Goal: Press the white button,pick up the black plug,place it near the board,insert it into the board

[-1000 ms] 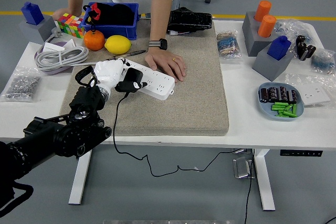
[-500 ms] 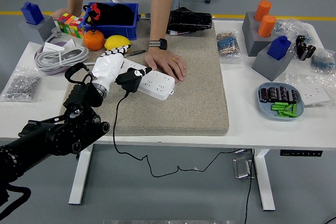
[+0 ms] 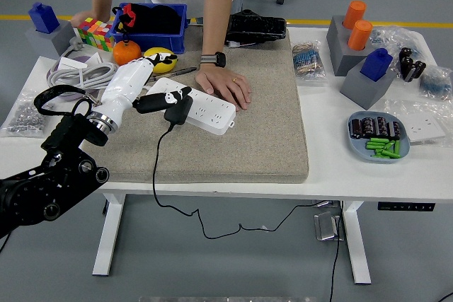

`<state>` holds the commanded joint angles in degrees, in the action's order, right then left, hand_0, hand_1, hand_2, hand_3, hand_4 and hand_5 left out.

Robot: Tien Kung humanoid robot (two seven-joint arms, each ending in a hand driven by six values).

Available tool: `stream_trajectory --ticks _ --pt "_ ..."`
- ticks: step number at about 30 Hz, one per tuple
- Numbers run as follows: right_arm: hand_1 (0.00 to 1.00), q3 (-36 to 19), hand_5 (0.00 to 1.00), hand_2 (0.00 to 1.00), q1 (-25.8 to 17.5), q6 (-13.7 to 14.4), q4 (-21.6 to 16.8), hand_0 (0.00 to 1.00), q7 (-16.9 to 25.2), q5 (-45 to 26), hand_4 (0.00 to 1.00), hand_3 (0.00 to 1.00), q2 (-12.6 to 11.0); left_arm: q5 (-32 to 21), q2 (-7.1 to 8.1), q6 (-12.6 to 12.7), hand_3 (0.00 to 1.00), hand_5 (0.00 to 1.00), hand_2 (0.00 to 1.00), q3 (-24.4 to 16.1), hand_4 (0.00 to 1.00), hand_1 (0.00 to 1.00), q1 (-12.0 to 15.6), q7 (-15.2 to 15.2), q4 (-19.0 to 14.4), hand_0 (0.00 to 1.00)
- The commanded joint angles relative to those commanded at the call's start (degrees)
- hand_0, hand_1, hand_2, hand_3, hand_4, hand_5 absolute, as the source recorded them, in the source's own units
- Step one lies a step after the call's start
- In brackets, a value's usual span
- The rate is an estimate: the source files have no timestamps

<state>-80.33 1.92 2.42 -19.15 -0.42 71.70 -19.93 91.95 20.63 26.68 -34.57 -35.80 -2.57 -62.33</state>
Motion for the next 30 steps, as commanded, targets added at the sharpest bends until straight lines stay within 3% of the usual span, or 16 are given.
stream_trajectory --ticks 1,10,12,13,18,19,30 --pt "0.613 0.0 0.336 0.578 0.0 0.0 0.0 0.739 0.0 0.0 0.644 0.587 0.0 0.0 0.17 -0.3 0.637 0.002 0.579 0.2 0.369 0.692 0.1 -0.1 -0.1 0.741" --pt "0.613 0.1 0.336 0.578 0.0 0.0 -0.2 0.74 0.0 -0.1 0.644 0.587 0.1 -0.5 0.08 -2.3 0.642 0.002 0.594 2.8 0.405 0.717 -0.4 -0.6 0.3 0.771" --pt "0.613 0.0 0.336 0.578 0.0 0.0 -0.2 0.74 0.0 -0.1 0.644 0.587 0.1 -0.5 -0.25 -2.4 0.642 0.002 0.594 3.5 0.405 0.717 -0.6 -0.7 0.7 0.771" --pt "0.613 -0.1 0.336 0.578 0.0 0.0 -0.2 0.742 0.0 -0.1 0.644 0.588 0.1 -0.6 -0.45 -2.4 0.666 0.002 0.644 3.9 0.463 0.763 -0.7 -0.8 0.9 0.848" --pt "0.613 -0.1 0.336 0.578 -0.1 0.0 -0.2 0.742 0.0 -0.2 0.644 0.588 0.2 -0.7 -1.65 -2.1 0.666 0.002 0.644 5.3 0.463 0.763 -1.0 -1.2 2.4 0.848" --pt "0.613 -0.1 0.337 0.577 -0.1 0.0 -0.2 0.742 0.0 -0.2 0.644 0.588 0.2 -0.7 -1.84 -2.1 0.667 0.002 0.723 5.5 0.513 0.792 -1.0 -1.2 2.6 0.853" --pt "0.613 0.0 0.337 0.577 0.0 0.0 -0.3 0.742 0.1 -0.3 0.644 0.587 0.2 -0.4 -3.33 -2.8 0.699 0.002 0.746 6.5 0.556 0.81 -2.0 0.1 5.8 0.86"
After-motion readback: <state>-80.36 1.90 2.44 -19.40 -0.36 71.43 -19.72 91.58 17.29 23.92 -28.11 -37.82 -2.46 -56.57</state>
